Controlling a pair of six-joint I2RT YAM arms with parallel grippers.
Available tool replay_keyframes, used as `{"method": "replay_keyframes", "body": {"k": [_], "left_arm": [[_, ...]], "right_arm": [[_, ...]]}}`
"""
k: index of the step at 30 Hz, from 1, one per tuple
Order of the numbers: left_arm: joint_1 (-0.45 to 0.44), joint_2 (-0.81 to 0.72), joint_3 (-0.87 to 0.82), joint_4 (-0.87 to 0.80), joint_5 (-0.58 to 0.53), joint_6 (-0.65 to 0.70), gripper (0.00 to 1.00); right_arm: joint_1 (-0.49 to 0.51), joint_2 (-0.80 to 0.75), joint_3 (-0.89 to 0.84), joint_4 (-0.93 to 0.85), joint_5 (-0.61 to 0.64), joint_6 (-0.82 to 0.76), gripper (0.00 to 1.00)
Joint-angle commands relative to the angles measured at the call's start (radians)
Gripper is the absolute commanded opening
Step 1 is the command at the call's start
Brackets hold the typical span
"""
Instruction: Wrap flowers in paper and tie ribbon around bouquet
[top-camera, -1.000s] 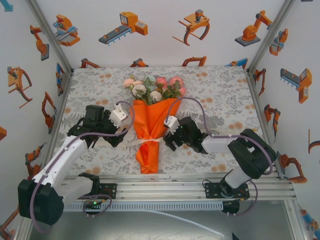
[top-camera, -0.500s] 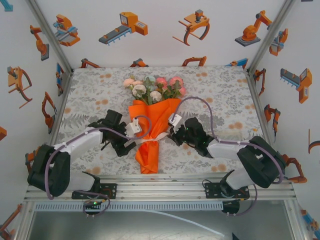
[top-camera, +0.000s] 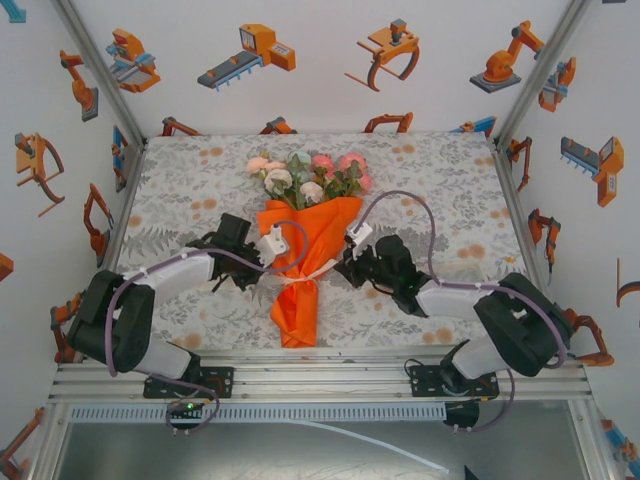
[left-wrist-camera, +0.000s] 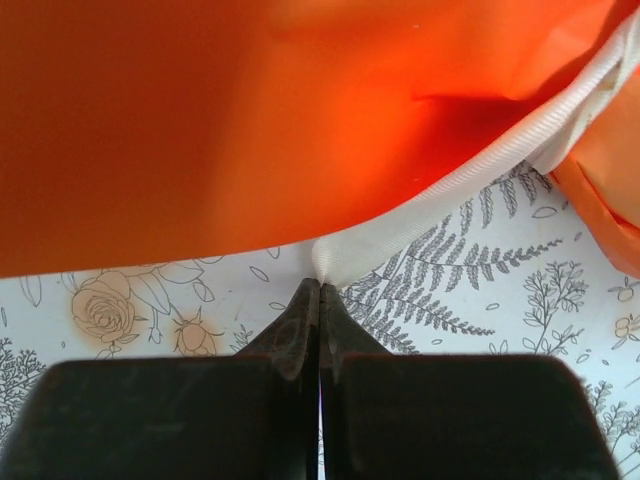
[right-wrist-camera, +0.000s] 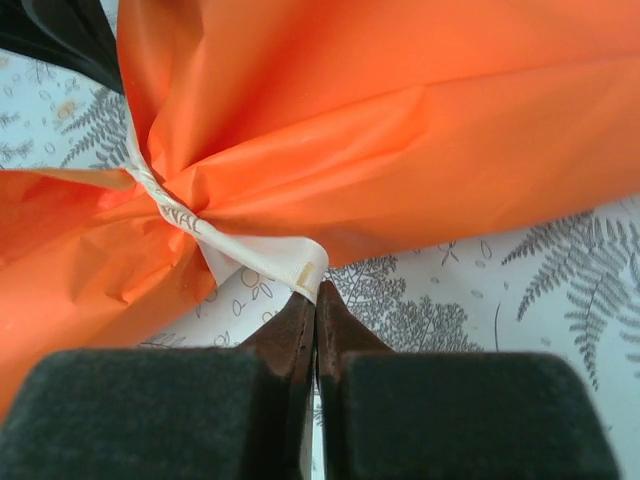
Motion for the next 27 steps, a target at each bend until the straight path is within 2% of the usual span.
{"method": "replay_keyframes", "body": {"k": [1, 2, 4, 8, 11, 12, 13, 17, 23, 25, 26, 27], "left_arm": [[0.027, -0.067, -0.036, 0.033, -0.002, -0.041, 0.0], [0.029, -0.105, -0.033, 0.039, 0.014, -0.063, 0.0], [0.037, -0.197, -0.03, 0.065, 0.053, -0.12, 0.0], [0.042, -0.301, -0.059, 0.153, 0.089, -0.222, 0.0], [0.041, -0.337, -0.062, 0.186, 0.11, -0.288, 0.0], [0.039, -0.348, -0.062, 0.198, 0.112, -0.31, 0.0], [0.039, -0.359, -0.061, 0.211, 0.116, -0.332, 0.0], [0.035, -0.394, -0.06, 0.259, 0.124, -0.399, 0.0], [0.028, -0.405, -0.074, 0.317, 0.126, -0.45, 0.0], [0.026, -0.413, -0.086, 0.37, 0.144, -0.495, 0.0], [0.024, -0.416, -0.093, 0.4, 0.152, -0.516, 0.0], [0.022, -0.419, -0.102, 0.43, 0.165, -0.536, 0.0]], "right_arm": [[-0.015, -0.057, -0.032, 0.051, 0.021, 0.069, 0.36], [-0.016, -0.065, -0.04, 0.047, 0.014, 0.081, 0.45], [-0.017, -0.068, -0.055, 0.034, -0.017, 0.102, 0.58], [-0.022, -0.02, -0.065, -0.039, 0.001, 0.114, 0.7], [-0.025, -0.004, -0.041, -0.138, 0.007, 0.09, 0.87], [-0.026, -0.005, -0.028, -0.184, 0.03, 0.077, 0.95], [-0.028, -0.008, -0.013, -0.232, 0.064, 0.066, 0.99], [-0.028, -0.013, 0.034, -0.356, 0.156, 0.0, 0.99], [-0.029, 0.03, 0.03, -0.289, 0.23, -0.076, 0.97], [-0.028, 0.06, 0.032, -0.267, 0.224, -0.08, 0.91], [-0.028, 0.072, 0.032, -0.257, 0.202, -0.083, 0.84], [-0.028, 0.087, 0.033, -0.244, 0.173, -0.087, 0.72]]}}
